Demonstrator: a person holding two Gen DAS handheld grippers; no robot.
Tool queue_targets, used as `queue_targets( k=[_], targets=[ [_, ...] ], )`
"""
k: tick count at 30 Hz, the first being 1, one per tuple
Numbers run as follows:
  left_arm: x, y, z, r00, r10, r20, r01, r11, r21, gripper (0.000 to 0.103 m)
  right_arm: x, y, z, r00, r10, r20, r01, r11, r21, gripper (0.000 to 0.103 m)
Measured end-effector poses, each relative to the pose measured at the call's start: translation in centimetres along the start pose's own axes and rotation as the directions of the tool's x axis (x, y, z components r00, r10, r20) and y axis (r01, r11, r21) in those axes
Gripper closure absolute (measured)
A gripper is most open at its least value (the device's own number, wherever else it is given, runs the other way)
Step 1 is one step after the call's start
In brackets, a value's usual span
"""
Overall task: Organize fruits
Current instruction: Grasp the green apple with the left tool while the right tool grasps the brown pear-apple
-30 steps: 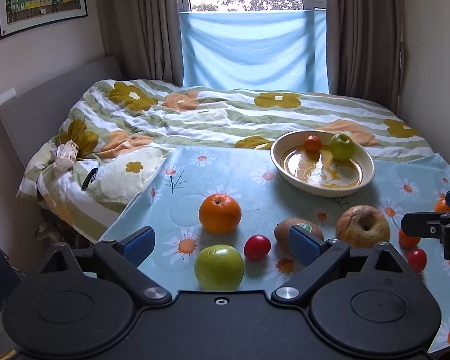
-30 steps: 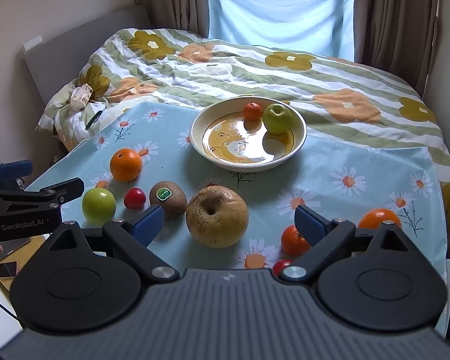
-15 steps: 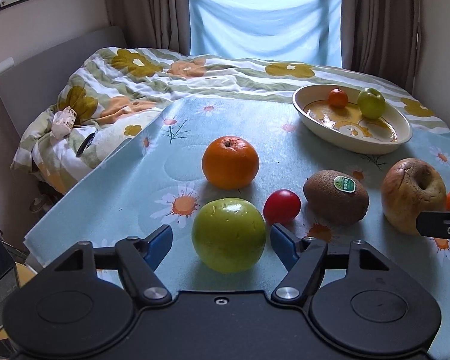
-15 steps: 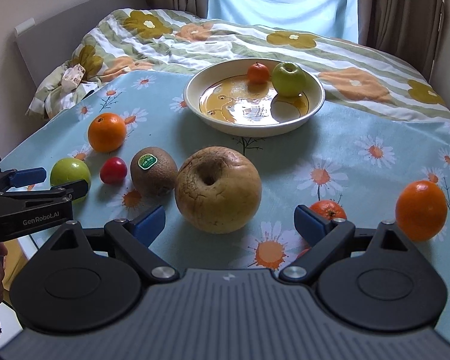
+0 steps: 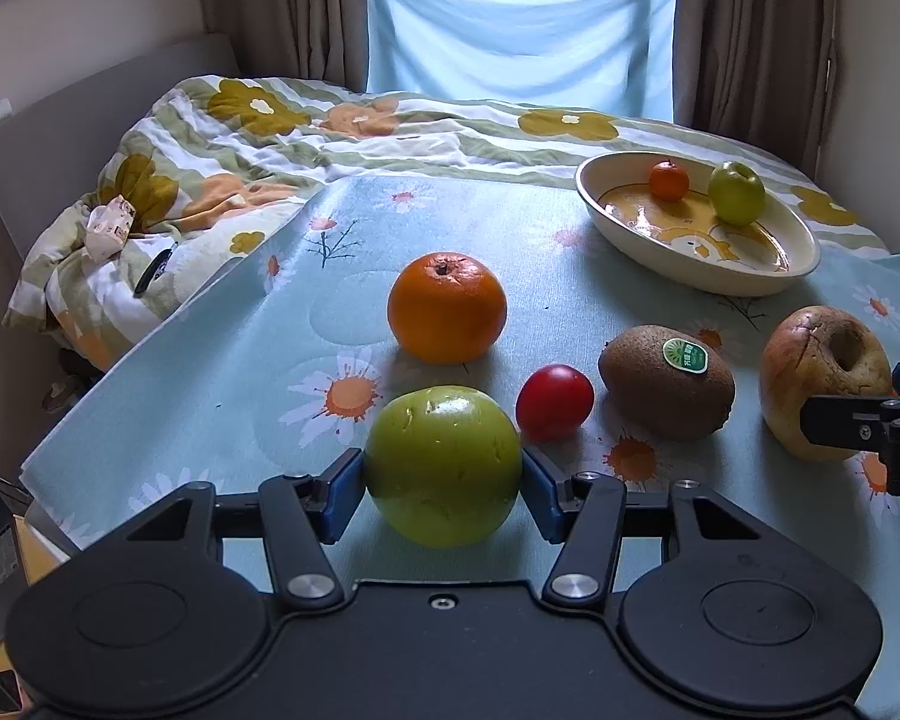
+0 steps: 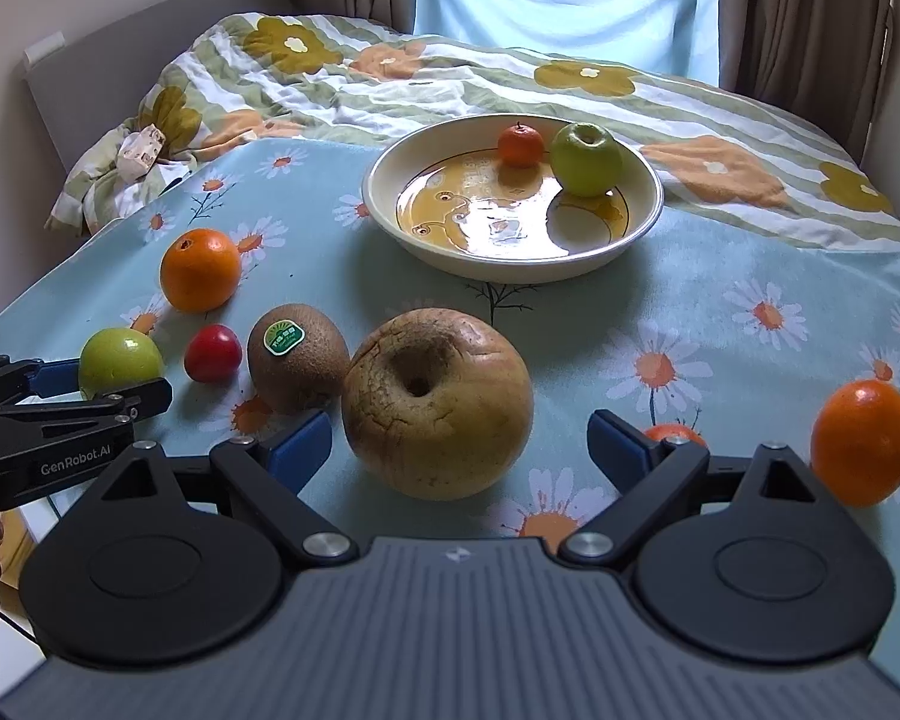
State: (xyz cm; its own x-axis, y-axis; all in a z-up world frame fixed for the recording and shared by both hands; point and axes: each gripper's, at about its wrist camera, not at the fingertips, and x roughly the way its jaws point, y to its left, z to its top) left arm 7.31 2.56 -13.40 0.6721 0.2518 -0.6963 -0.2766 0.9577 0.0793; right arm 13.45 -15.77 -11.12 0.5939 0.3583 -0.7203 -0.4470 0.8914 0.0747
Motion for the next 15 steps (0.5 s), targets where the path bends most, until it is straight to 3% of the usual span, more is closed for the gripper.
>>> queue_targets(
  k=[15],
  targets=[
    [-0.8,1.1,-0.6,1.000,0.008,-0.009,-0.008,1.000,-0.021,0.043,1.9,1.5,0.4,1.000,-0.009,-0.002,0.009,0.998,-0.065,0.009]
  ],
)
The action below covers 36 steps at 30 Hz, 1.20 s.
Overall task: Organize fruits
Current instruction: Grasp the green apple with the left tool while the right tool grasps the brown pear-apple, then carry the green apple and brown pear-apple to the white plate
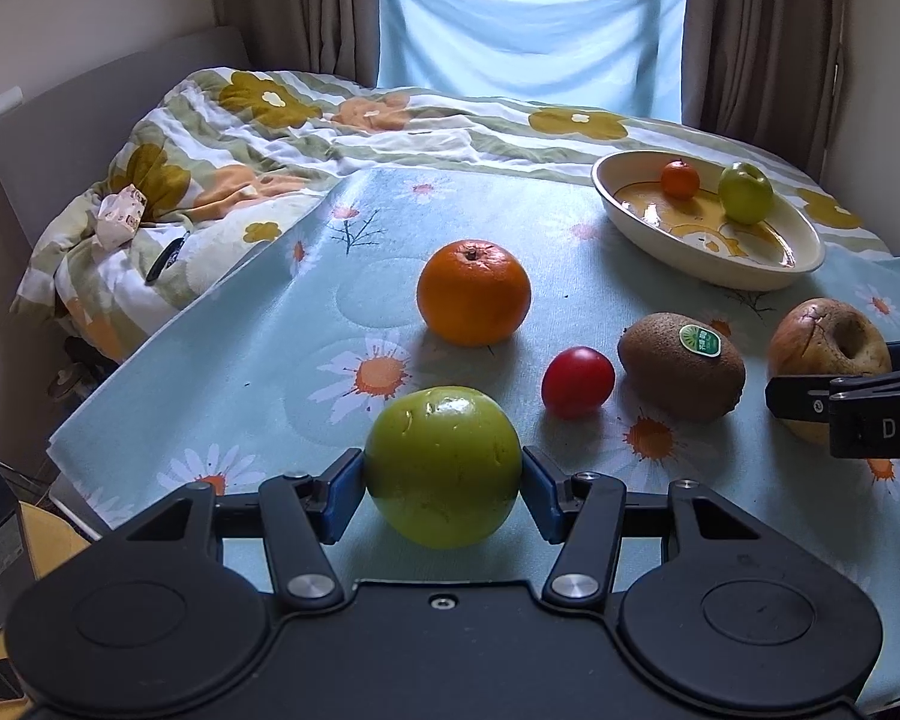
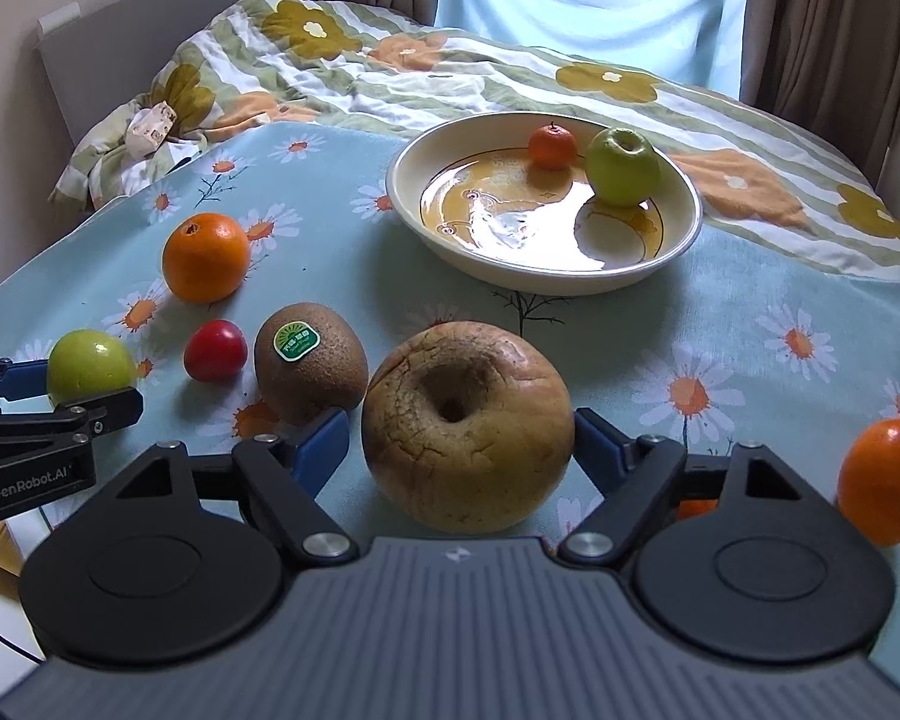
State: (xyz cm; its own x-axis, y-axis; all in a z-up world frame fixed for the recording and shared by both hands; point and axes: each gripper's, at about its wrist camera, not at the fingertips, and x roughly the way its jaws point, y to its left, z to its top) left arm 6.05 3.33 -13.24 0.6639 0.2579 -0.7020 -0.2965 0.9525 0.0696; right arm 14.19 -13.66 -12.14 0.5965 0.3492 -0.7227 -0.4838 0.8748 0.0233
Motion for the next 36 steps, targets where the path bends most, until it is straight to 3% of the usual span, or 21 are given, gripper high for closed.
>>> queue_targets(
  k=[3,13,24,30,36],
  targets=[
    [-0.2,0.2,-0.1,1.000,0.003,-0.002,-0.003,1.000,-0.005,0.043,0.2,-0.1,0.0,1.000,-0.015,-0.001,0.015,1.000,0.008,0.013],
    [-1.9,0.7,0.3,1.000,-0.002,0.013,0.002,1.000,-0.013,0.043,-0.3,-0.2,0.2,1.000,-0.028,0.000,0.028,0.999,0.021,0.014],
    [-5.0,0.3,1.9,0.999,-0.023,0.050,0.023,1.000,-0.007,0.043,-3.7,-0.3,1.0,0.999,-0.014,0.028,0.013,0.999,0.045,0.014],
    [-7.3,0.0,3.9,0.995,-0.084,0.044,0.085,0.996,-0.020,0.043,-6.5,-0.7,2.3,0.999,-0.016,0.034,0.014,0.998,0.055,0.014],
    [-9.5,-1.0,6.5,0.990,-0.108,0.094,0.107,0.994,0.013,0.043,-9.5,-1.4,4.5,0.998,-0.010,0.064,0.006,0.998,0.058,0.014]
  ],
)
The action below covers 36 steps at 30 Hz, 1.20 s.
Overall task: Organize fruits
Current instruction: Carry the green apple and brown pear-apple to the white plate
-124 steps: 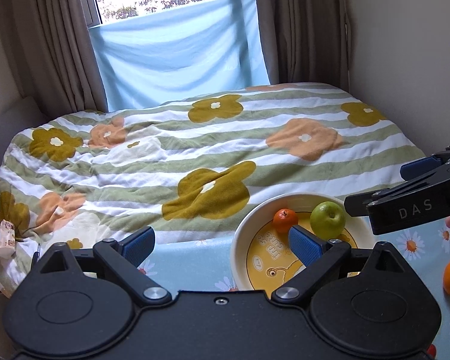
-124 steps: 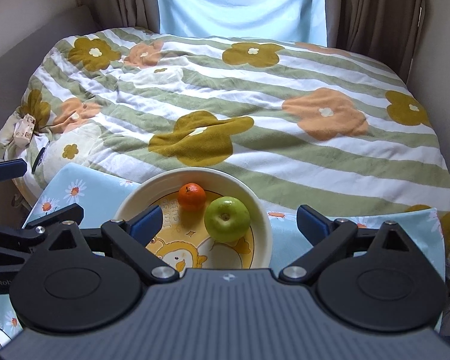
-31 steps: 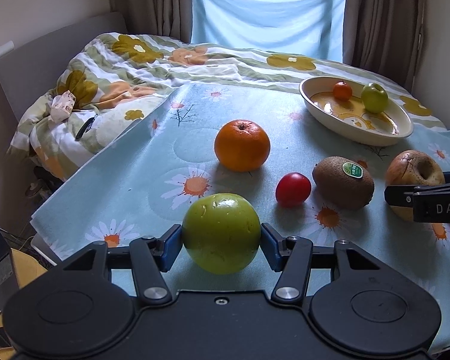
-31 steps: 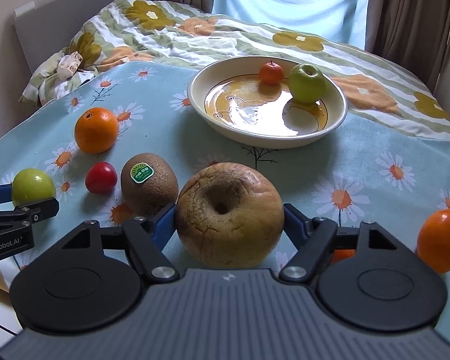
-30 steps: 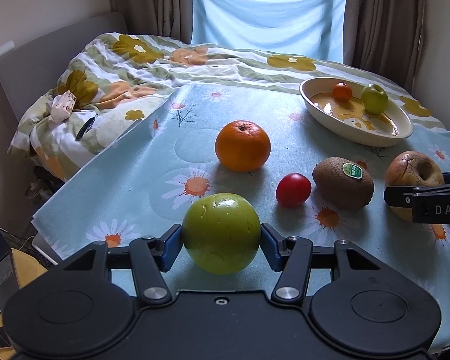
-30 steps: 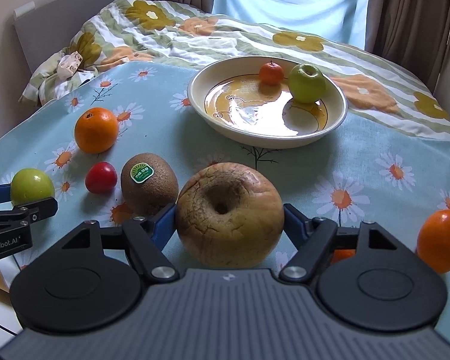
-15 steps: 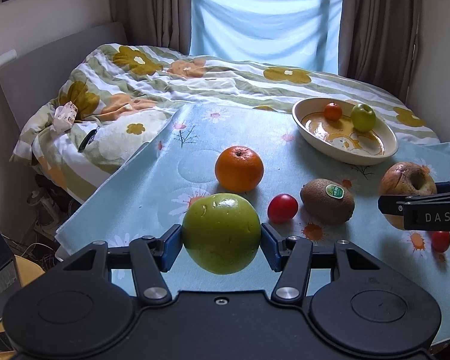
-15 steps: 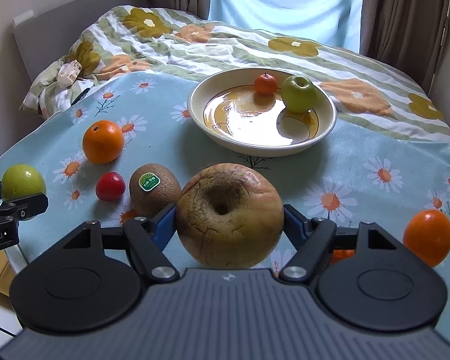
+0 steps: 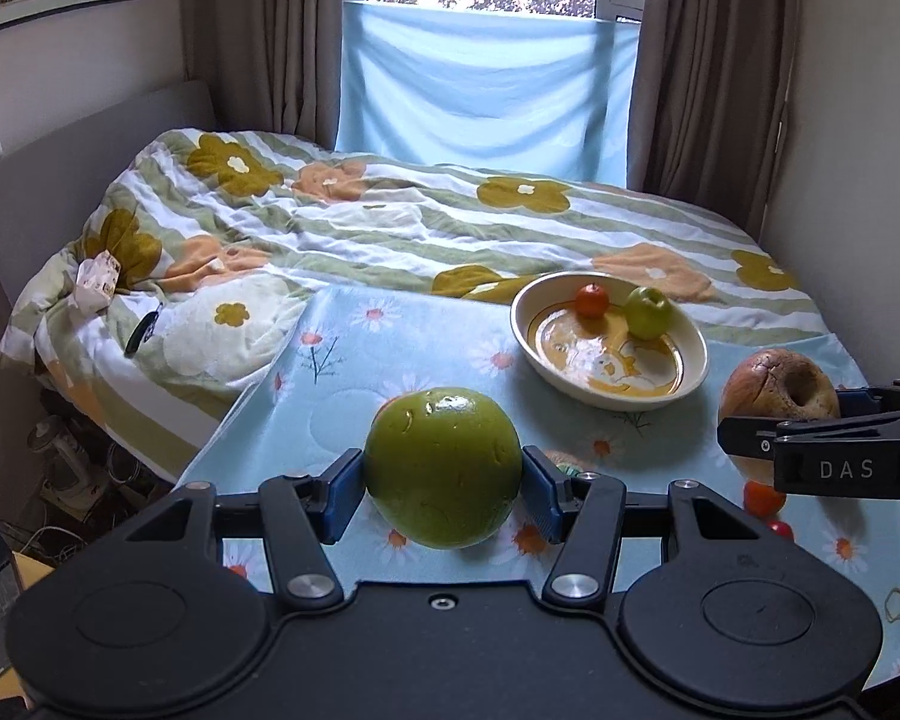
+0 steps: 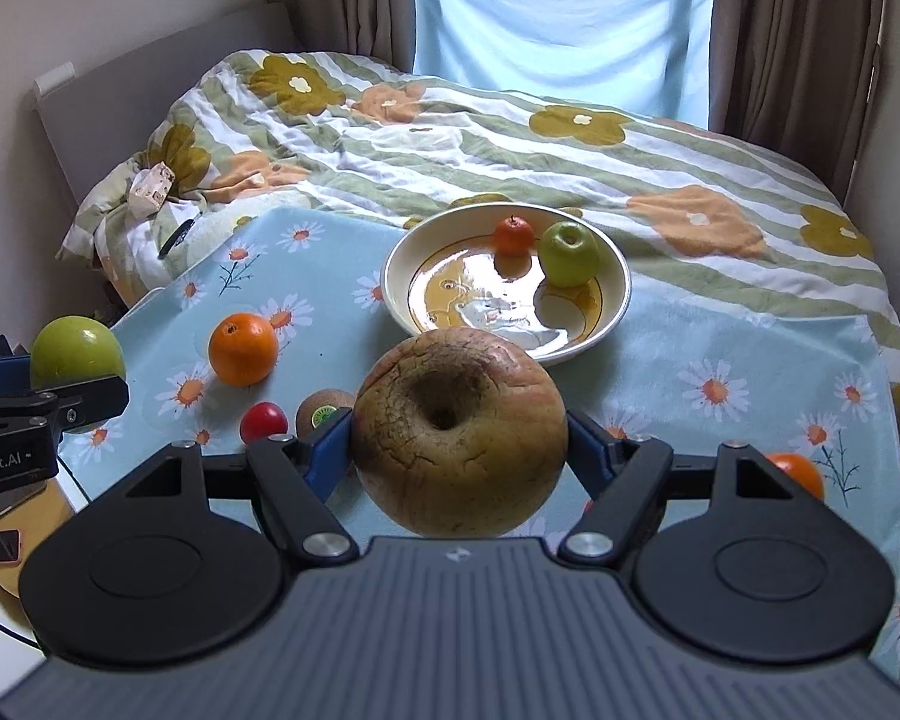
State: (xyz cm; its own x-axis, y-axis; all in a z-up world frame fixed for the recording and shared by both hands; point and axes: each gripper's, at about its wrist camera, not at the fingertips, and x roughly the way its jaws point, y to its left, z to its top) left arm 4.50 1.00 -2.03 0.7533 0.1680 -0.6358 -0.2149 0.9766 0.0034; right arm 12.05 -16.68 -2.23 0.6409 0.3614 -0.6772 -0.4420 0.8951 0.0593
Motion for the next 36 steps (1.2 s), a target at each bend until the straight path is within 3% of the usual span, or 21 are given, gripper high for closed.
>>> queue_targets(
  k=[9,19,36],
  targets=[
    [0.3,-0.9,5.2,0.996,-0.063,0.068,0.060,0.997,0.043,0.043,-2.0,-1.3,3.3,0.999,-0.019,0.046,0.019,1.000,0.013,0.014],
    [4.3,-2.2,9.8,0.986,-0.156,0.064,0.146,0.979,0.140,0.043,-0.5,-2.4,6.8,0.995,-0.086,0.053,0.081,0.992,0.093,0.014],
    [18.5,-5.0,13.0,0.963,-0.248,-0.105,0.269,0.905,0.330,0.043,8.1,-4.7,10.2,0.976,-0.214,-0.028,0.213,0.933,0.289,0.014]
  ],
)
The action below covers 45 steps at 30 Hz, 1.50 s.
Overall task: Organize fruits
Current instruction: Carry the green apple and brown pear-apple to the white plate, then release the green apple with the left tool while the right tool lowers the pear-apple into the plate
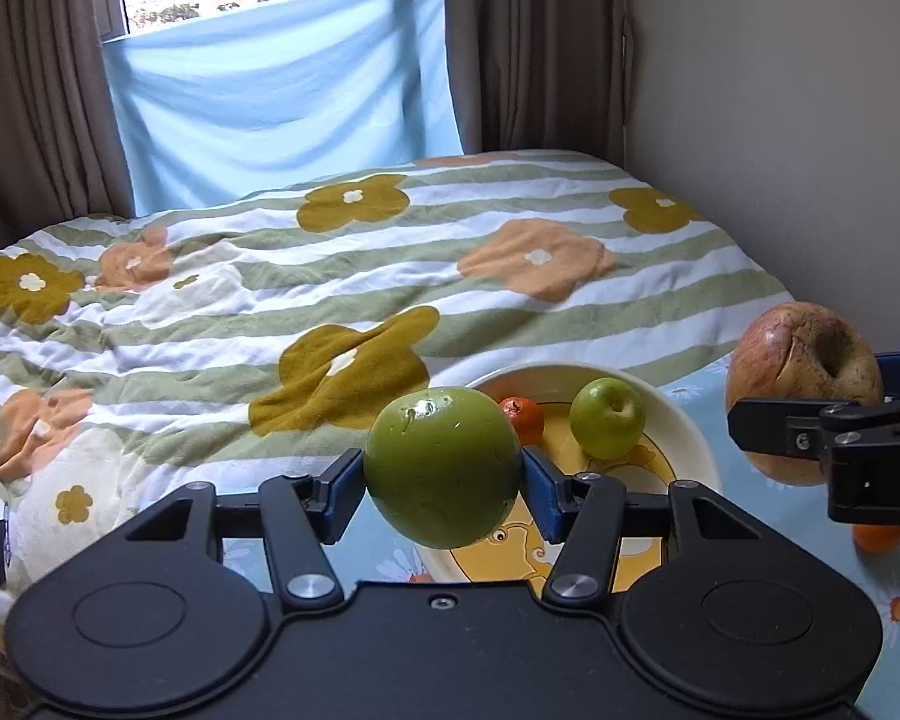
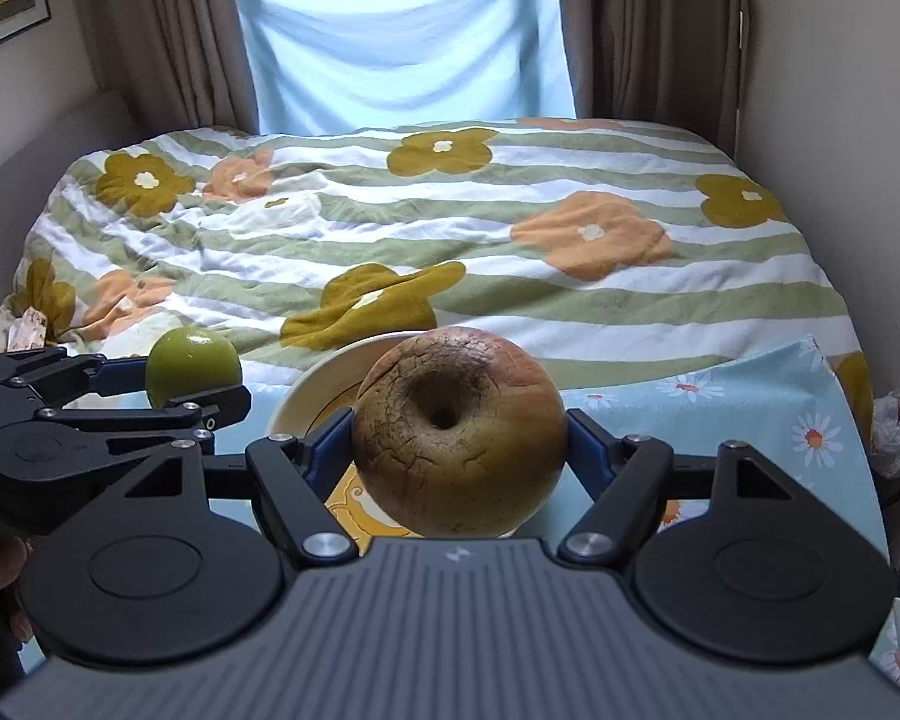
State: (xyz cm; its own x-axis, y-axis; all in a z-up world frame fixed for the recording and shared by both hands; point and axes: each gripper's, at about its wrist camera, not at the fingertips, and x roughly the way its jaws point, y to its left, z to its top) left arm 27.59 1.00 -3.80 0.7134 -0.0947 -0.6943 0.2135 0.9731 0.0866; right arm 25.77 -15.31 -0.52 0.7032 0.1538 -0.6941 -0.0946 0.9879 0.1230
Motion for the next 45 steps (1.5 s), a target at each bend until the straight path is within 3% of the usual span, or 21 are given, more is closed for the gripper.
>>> queue_targets(
  k=[10,21,24,27,29,36,45],
  targets=[
    [7.4,-0.8,0.0,0.997,-0.044,-0.071,0.050,0.995,0.087,0.043,4.4,-0.8,0.1,0.997,-0.061,-0.056,0.065,0.996,0.067,0.014],
    [9.9,-2.3,-0.5,0.994,-0.049,-0.097,0.065,0.984,0.166,0.043,5.8,-1.8,-0.1,0.993,-0.087,-0.085,0.095,0.991,0.090,0.014],
    [9.9,-2.6,-0.7,0.994,-0.060,-0.088,0.075,0.981,0.177,0.040,5.7,-1.9,-0.1,0.992,-0.091,-0.085,0.099,0.991,0.096,0.014],
    [8.6,-2.8,-0.5,0.999,-0.041,-0.028,0.046,0.979,0.201,0.001,5.5,-2.0,0.0,0.992,-0.091,-0.083,0.099,0.990,0.099,0.014],
    [7.6,-2.4,-0.3,0.998,-0.060,-0.005,0.060,0.980,0.191,0.000,5.4,-2.1,0.0,0.993,-0.089,-0.083,0.097,0.990,0.101,0.014],
    [5.5,0.0,-0.3,0.998,-0.062,-0.032,0.065,0.991,0.116,0.000,5.1,-1.6,0.4,0.994,-0.071,-0.081,0.078,0.994,0.076,0.014],
    [3.1,2.4,-1.3,0.999,-0.019,-0.045,0.021,0.999,0.038,0.000,6.2,0.9,0.5,0.995,-0.025,-0.100,0.028,0.999,0.027,0.014]
  ],
)
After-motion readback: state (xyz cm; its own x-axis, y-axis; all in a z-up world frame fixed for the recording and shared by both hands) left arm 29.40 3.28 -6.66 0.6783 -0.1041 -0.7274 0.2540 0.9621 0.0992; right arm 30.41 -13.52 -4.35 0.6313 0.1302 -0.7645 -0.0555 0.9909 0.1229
